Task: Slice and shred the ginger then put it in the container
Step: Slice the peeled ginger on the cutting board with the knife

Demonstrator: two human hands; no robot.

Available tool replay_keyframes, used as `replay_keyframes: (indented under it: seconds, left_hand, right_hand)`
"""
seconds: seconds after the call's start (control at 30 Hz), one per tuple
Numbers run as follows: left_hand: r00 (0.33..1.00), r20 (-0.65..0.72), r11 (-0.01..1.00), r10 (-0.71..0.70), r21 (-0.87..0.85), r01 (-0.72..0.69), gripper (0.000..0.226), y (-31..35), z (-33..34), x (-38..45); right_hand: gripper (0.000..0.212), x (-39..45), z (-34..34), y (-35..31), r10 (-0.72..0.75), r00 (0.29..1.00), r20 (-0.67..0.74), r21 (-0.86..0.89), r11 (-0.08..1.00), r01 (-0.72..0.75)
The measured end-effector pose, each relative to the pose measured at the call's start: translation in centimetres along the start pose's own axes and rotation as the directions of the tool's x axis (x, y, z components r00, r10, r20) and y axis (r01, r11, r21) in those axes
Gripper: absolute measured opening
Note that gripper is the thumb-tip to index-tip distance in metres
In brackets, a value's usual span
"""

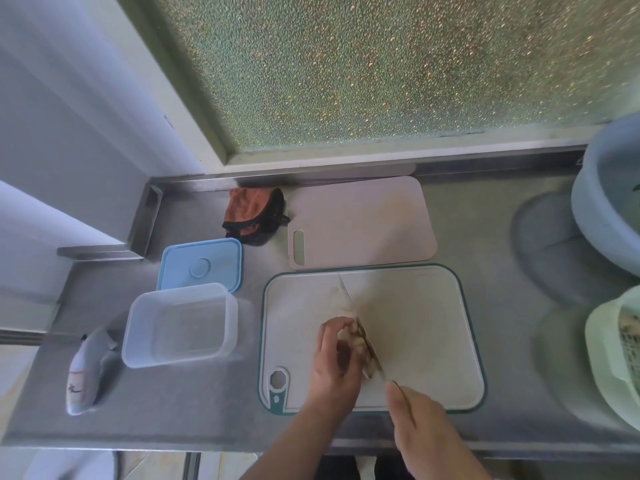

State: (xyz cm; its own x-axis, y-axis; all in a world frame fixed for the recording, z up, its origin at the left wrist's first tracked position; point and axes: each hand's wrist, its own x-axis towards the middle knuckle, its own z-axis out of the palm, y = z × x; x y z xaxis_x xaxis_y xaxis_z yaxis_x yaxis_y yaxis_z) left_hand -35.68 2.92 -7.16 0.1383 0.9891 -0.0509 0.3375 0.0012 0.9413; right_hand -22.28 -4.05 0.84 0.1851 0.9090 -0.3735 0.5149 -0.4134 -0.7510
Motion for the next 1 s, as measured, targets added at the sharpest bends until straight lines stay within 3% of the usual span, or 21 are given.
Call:
replay_keyframes:
  seconds: [0.03, 0.1, 0.2, 0.23, 0.33, 0.43, 0.5, 0.53, 0.6, 0.7, 0.83, 1.0]
  left_hand:
    - [1.0, 0.004, 1.0, 0.004, 0.006, -0.004, 0.048, 0.0, 0.0, 0.0]
    - [1.0, 0.004, 1.0, 0.011, 0.01, -0.011, 0.045, -0.1, 0.0, 0.0]
    - [1.0, -0.002, 1.0, 0.015, 0.008, -0.015, 0.036, -0.3, -0.1, 0.0]
    - [1.0, 0.003, 1.0, 0.017, 0.011, -0.017, 0.035, -0.4, -0.1, 0.0]
    - [1.0, 0.015, 1.0, 0.013, 0.004, -0.013, 0.034, -0.4, -0.1, 0.0]
    - [1.0, 0.031, 1.0, 0.003, 0.001, -0.003, 0.038, -0.4, -0.3, 0.3]
    - [0.999, 0.033, 1.0, 0.005, -0.012, -0.004, 0.038, -0.4, -0.4, 0.4]
    - [1.0, 0.028, 1.0, 0.008, -0.023, -0.007, 0.038, -0.4, -0.5, 0.3]
    - [1.0, 0.022, 0.999, 0.018, -0.038, -0.017, 0.04, -0.5, -0.6, 0.3]
    - [0.999, 0.036, 0.999, 0.007, -0.046, -0.005, 0.039, -0.6, -0.4, 0.3]
    - [0.999, 0.043, 0.997, -0.01, -0.071, 0.013, 0.029, -0.6, -0.4, 0.2]
    - [0.997, 0.071, 0.998, -0.019, -0.066, 0.023, 0.03, -1.0, -0.5, 0.0]
  right_hand:
    - [0.046, 0.6, 0.2, 0.5, -0.008, 0.999, -0.04, 0.011, 1.0, 0.008]
    - [0.037, 0.3, 0.5, 0.0, 0.035, 0.999, 0.014, -0.017, 0.999, -0.035]
    - [0.035, -1.2, 1.1, 1.3, -0.109, 0.994, 0.001, -0.18, 0.978, 0.107]
    - [0.039, -1.0, 0.9, 1.4, -0.071, 0.997, -0.023, -0.174, 0.983, 0.066]
    - [0.042, 0.1, 1.2, 0.0, 0.148, 0.98, 0.134, -0.067, 0.988, -0.14]
    - [0.041, 1.0, 1.2, 0.1, 0.184, 0.97, 0.158, -0.064, 0.982, -0.176]
    - [0.05, -0.2, 1.0, 1.3, 0.279, 0.935, 0.218, -0.07, 0.96, -0.27]
    - [0.064, -0.9, 1.4, 2.3, 0.314, 0.907, 0.279, -0.076, 0.949, -0.305]
    - [0.081, -1.5, 1.9, 3.4, 0.309, 0.89, 0.334, -0.069, 0.95, -0.304]
    - [0.039, -0.7, 1.5, 1.8, 0.263, 0.951, 0.16, 0.006, 0.964, -0.267]
    - [0.04, 0.2, 1.5, 1.4, 0.176, 0.976, 0.128, -0.08, 0.983, -0.166]
    - [0.046, -0.7, 0.5, 1.8, 0.209, 0.976, 0.056, 0.119, 0.97, -0.214]
